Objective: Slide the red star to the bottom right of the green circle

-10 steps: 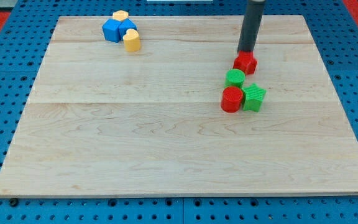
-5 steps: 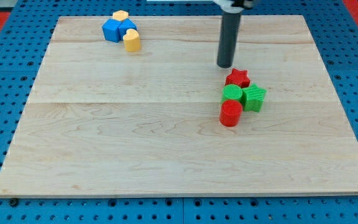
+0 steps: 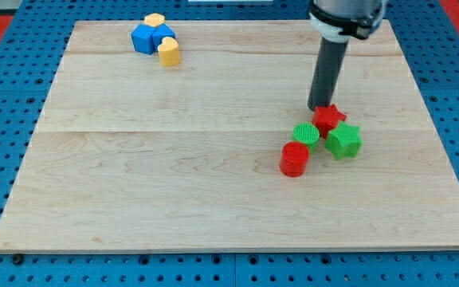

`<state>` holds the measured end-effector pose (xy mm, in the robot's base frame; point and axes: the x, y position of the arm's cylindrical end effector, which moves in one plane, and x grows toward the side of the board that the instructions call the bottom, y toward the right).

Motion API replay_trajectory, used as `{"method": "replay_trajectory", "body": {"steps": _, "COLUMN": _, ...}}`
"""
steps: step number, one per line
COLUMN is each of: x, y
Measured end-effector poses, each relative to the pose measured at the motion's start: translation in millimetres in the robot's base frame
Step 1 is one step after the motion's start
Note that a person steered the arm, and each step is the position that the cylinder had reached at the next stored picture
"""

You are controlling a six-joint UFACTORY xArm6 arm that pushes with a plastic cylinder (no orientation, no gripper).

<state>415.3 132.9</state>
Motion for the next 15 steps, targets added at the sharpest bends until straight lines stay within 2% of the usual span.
{"method": "replay_trajectory", "body": {"steps": 1, "x": 33, "y": 0}}
{"method": "replay_trajectory", "body": {"steps": 3, "x": 48, "y": 72}}
{"method": "replay_trajectory", "body": {"steps": 4, "x": 84, "y": 75}}
{"method": "replay_trajectory", "body": {"steps": 5, "x": 86, "y": 109}}
{"method": "replay_trajectory", "body": {"steps": 6, "x": 105, "y": 100}}
{"method": "replay_trajectory", "body": {"steps": 10, "x": 105, "y": 77}}
{"method": "replay_trajectory", "body": {"steps": 14, "x": 102, "y": 2}}
{"method": "replay_trajectory", "body": {"steps": 15, "x": 99, "y": 26}}
